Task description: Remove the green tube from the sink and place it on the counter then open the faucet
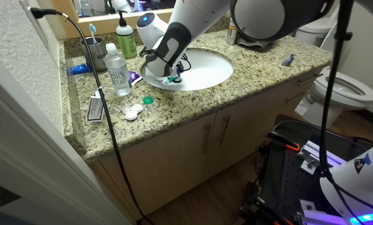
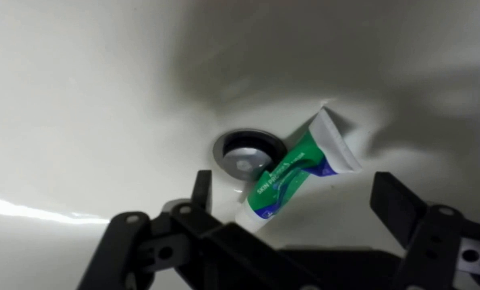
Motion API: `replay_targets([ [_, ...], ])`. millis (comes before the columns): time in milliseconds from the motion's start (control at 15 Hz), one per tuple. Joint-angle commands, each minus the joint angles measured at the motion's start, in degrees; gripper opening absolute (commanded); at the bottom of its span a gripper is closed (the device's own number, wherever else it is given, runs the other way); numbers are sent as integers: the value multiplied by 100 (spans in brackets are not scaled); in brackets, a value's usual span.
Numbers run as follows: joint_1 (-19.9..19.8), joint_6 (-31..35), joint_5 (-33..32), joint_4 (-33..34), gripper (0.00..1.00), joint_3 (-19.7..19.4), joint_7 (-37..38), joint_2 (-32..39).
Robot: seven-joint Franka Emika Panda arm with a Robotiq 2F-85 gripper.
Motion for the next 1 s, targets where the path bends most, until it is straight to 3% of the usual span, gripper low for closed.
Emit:
replay_targets([
  [0, 15, 18, -24, 15, 100, -24, 12, 22],
  [133, -28, -109, 45, 49, 100, 34, 5, 30],
  [333, -381, -865, 444, 327, 100, 416, -149, 53],
  [400, -128, -487, 223, 97, 100, 161, 31, 17],
  [867, -178, -556, 240, 161, 100, 176, 59, 42],
  [933, -196, -529, 238, 150, 75, 167, 62, 51],
])
